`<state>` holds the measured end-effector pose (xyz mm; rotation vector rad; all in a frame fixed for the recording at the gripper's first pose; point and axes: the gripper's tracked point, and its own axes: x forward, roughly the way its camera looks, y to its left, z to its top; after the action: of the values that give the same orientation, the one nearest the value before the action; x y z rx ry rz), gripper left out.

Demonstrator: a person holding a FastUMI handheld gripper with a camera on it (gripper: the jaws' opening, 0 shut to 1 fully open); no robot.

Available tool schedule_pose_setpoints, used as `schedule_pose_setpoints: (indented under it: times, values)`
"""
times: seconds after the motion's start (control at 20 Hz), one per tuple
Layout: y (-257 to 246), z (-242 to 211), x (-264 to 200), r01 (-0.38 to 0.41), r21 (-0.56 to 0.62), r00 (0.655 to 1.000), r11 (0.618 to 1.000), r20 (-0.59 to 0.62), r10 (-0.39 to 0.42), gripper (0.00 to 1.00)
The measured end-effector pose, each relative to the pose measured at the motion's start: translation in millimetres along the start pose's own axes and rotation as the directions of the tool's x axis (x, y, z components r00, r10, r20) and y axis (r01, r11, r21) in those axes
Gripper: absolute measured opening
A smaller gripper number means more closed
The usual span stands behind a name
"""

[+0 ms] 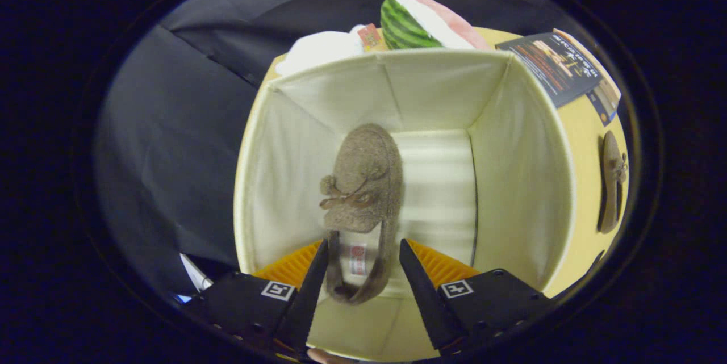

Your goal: Open the storage box then place both shoes into the box .Put the left shoe in first, then the right shoe, with the right side of both shoes facing outward in a uniform manner.

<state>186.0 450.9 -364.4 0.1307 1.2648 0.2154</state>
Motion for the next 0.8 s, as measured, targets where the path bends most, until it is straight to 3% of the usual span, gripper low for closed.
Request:
schedule_pose_setpoints:
  times: [0.05,0.15,0.3,0.5,0.8]
  values:
    - [3,0,-14,-0.017,-0.023,1.0,1.0,0.012,0.018,0.78]
    - [-3,3,-45,-0.01,-0.077,0.999,0.997,0.051,0.014,0.96]
    - [-7,7,-97,-0.027,-0.168,0.993,0.985,0.107,0.045,0.96]
    - [-28,7,-155,-0.08,-0.199,0.984,0.977,0.142,0.11,0.96]
    - [-117,13,-184,-0.053,-0.218,0.983,0.975,0.162,0.089,0.96]
